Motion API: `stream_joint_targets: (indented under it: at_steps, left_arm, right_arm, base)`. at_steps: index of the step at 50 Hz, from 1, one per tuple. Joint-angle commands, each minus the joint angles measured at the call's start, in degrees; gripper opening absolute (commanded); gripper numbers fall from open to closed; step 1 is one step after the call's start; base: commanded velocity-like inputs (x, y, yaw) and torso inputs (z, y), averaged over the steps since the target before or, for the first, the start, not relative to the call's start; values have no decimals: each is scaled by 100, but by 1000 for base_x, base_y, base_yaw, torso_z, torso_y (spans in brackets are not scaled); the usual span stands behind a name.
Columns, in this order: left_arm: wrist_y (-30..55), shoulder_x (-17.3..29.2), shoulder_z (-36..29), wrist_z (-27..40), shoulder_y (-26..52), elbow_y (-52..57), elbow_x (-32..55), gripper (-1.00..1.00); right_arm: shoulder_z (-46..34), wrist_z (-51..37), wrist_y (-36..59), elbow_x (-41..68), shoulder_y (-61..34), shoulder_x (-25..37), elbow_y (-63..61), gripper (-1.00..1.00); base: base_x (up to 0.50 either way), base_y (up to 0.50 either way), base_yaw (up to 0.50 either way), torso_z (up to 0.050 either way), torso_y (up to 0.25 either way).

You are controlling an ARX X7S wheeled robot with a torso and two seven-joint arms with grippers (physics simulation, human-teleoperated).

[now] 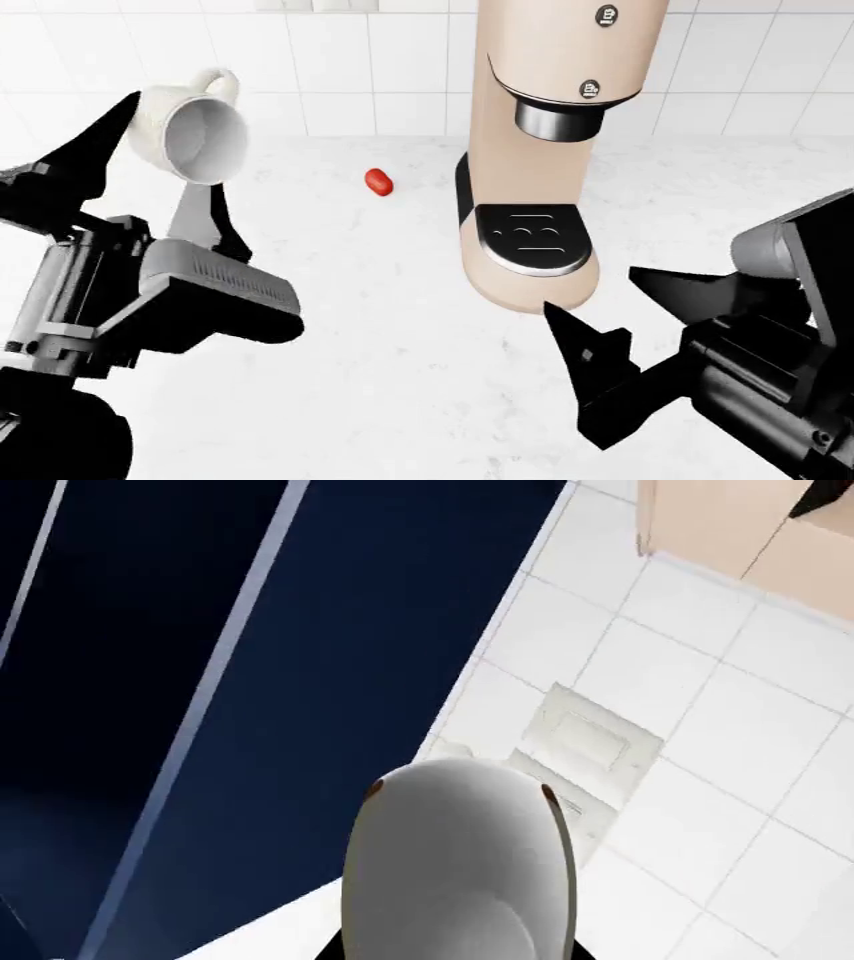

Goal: A wet mug is on the counter and needs to be dried. Pick it up and place it upside down in the open cabinet.

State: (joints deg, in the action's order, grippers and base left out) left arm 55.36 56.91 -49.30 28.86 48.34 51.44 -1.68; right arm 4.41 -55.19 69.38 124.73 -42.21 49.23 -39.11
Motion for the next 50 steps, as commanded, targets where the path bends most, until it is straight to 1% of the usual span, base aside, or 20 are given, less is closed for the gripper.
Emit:
stream_joint_targets:
  at_steps: [1,7,11,15,19,22,27,32,39,50]
  left_arm:
    - [-1275,484,-2596,195,713,-699,-3800,-100]
    - [-1946,443,-3120,370,899,-1426,-5124,-100]
    - [-2404,402,-3358,663,1057,-1860,-5953,-100]
    - [-2722,367,-3500,884,1165,-2187,-6415,-100]
    - [-3177,387,-3667,1359,1317,-2473,-7011,-100]
    - [-3362,372,-3701,1633,1445,-2688,-7331,-100]
    - [-3560,287,-3662,1917,1672,-3107,-7472,-100]
    - [-3635,193,-3589,2052,1824,-3409,-7432,-100]
    - [-3672,183,-3530,2027,1938,-3403,-7458,-100]
    - [-3702,170,-3462,2041,2002,-3359,-7368,-100]
  right_arm:
    - [-521,-381,-219,941,-654,460,369,100]
    - [-608,-355,-247,1009,-739,484,443,100]
    - [-623,-302,-266,1068,-767,501,510,100]
    - [-636,-282,-282,1074,-766,509,551,100]
    - [-656,-275,-302,1092,-781,531,582,100]
    - [-686,-239,-296,1100,-805,531,650,100]
    - [-775,-124,-309,1325,-867,591,806,100]
    - [-1270,238,3,1925,-1318,685,1342,100]
    - [-1856,454,531,2213,-2095,691,1942,100]
    - [-2208,670,904,2317,-2633,575,2414,100]
  base:
    - [0,0,0,0,0]
    - [0,0,0,0,0]
    - [0,0,0,0,0]
    - [0,0,0,0,0]
    - [0,0,0,0,0]
    - [0,0,0,0,0]
    - [0,0,0,0,0]
    - [0,0,0,0,0]
    - [0,0,0,0,0]
    - [0,0,0,0,0]
